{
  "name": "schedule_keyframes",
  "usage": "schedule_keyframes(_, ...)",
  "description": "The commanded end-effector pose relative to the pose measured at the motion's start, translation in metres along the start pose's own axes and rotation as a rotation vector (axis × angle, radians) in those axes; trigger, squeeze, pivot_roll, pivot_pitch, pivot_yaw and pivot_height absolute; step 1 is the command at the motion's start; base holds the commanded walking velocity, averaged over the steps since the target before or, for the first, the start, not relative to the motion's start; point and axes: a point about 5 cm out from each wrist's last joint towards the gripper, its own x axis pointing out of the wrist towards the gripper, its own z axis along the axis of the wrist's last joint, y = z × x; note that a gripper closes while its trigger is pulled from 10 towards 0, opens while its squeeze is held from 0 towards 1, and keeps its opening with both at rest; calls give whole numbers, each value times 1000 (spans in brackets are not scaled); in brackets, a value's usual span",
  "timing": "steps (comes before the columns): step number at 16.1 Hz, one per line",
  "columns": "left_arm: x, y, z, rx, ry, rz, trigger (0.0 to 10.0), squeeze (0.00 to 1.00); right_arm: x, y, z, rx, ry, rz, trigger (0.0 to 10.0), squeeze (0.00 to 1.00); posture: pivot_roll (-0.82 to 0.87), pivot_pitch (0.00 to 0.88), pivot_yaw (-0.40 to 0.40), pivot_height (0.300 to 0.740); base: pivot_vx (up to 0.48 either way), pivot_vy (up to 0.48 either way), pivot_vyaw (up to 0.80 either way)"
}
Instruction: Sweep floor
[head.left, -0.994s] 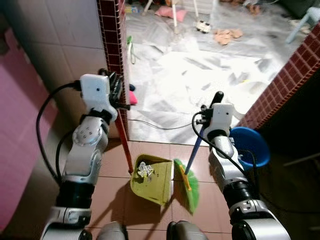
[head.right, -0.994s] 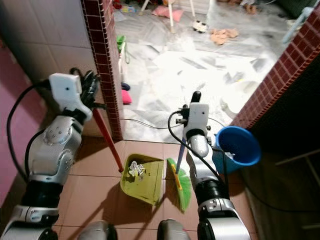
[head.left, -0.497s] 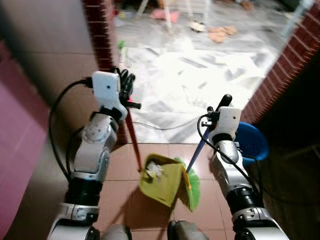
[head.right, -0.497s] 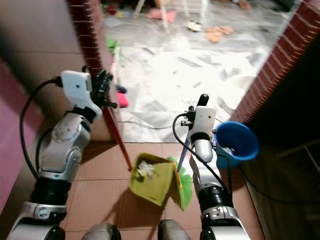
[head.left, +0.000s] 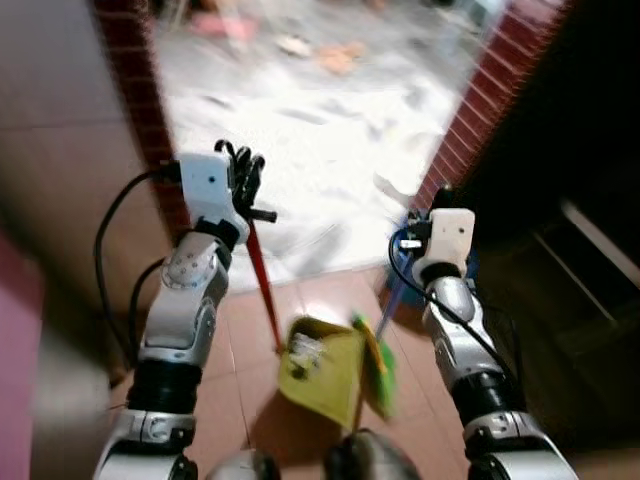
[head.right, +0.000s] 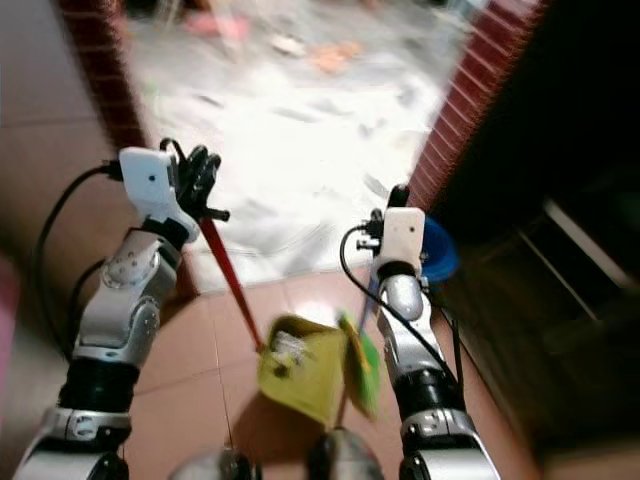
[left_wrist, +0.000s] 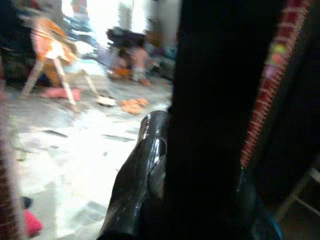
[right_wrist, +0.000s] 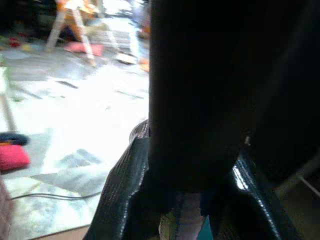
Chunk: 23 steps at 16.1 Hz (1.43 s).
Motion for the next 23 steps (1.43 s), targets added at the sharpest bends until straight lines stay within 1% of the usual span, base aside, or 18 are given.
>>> schedule_keyframes(1, 3, -12, 12, -5, -64, -40, 10000, 0, 4, -8, 7, -18, -19, -23, 10000, 0, -15, 56, -70, 740, 0, 0, -444)
schedule_keyframes(2, 2, -13, 13, 5, -84, -49, 10000, 0, 5, -8, 8, -20, -20, -24, 10000, 0, -17, 54, -71, 740, 0, 0, 0)
schedule_keyframes(5, 2, -16, 16, -26, -99, -83, 10000, 0, 5, -12, 8, -36, -16, -50, 10000, 0, -17, 52, -70, 740, 0, 0, 0)
schedule_keyframes(7, 2, -16, 24, -46, -142, -85, 10000, 0, 4, -17, 7, -45, -9, -75, 10000, 0, -17, 52, -70, 740, 0, 0, -800)
schedule_keyframes(9, 4, -15, 31, -36, -172, -79, 10000, 0, 2, -18, 6, -54, -8, -72, 10000, 0, -17, 53, -65, 740, 0, 0, -800)
schedule_keyframes(11, 6, -11, 44, -2, -223, -55, 10000, 0, -1, -20, 1, -80, 17, -68, 10000, 0, -14, 54, -64, 740, 135, 0, -609)
schedule_keyframes(12, 6, -10, 46, -2, -229, -50, 10000, 0, -1, -21, 0, -83, 23, -67, 10000, 0, -12, 55, -62, 740, 270, 0, -419)
schedule_keyframes(13, 8, -4, 52, -1, -249, -16, 10000, 0, -5, -25, -6, -117, 61, -71, 10000, 0, -12, 55, -61, 740, 270, 0, 0)
schedule_keyframes(14, 9, 0, 58, 15, -272, 6, 10000, 0, -10, -34, -13, -153, 95, -91, 10000, 0, -13, 57, -57, 740, 304, 0, 0)
schedule_keyframes(16, 11, 4, 61, 21, -289, 29, 10000, 0, -16, -41, -18, -171, 117, -108, 10000, 0, -16, 58, -56, 740, 379, 0, -406)
schedule_keyframes(18, 12, 5, 62, 22, -288, 30, 10000, 0, -17, -41, -18, -169, 116, -104, 10000, 0, -21, 60, -49, 740, 480, 0, -406)
schedule_keyframes(20, 16, 4, 63, 28, -288, 27, 10000, 0, -17, -35, -17, -170, 109, -90, 10000, 0, -23, 62, -41, 740, 480, 0, -413)
schedule_keyframes(23, 18, 4, 72, 29, -323, 40, 10000, 0, -17, -30, -15, -178, 100, -65, 10000, 0, -23, 64, -40, 740, 480, 0, -735)
